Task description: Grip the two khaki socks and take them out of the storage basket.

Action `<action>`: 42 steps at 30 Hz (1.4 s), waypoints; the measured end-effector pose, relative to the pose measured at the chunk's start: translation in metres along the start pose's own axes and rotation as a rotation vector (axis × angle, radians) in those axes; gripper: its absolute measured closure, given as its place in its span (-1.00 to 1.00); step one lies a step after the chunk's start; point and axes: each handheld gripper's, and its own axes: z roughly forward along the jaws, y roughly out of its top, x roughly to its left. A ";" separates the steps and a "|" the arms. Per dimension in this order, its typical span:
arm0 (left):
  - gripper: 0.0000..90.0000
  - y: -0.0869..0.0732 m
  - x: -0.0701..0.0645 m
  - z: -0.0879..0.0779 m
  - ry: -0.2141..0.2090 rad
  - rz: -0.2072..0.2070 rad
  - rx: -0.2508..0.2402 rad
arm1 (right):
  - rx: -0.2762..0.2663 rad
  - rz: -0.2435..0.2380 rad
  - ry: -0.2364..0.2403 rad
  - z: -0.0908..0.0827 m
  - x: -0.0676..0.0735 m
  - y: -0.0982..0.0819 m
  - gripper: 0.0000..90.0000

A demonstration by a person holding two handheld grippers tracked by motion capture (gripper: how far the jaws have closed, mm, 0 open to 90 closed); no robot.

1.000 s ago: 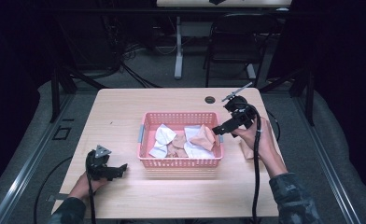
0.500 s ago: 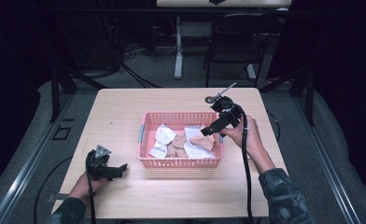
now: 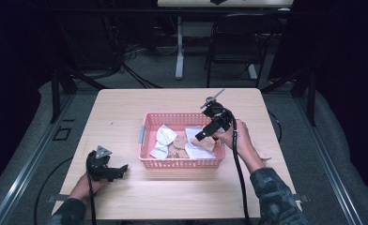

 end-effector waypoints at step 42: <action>-1.00 0.000 0.000 0.000 -0.002 0.003 0.000 | 0.161 0.163 -0.085 0.064 -0.022 -0.004 0.87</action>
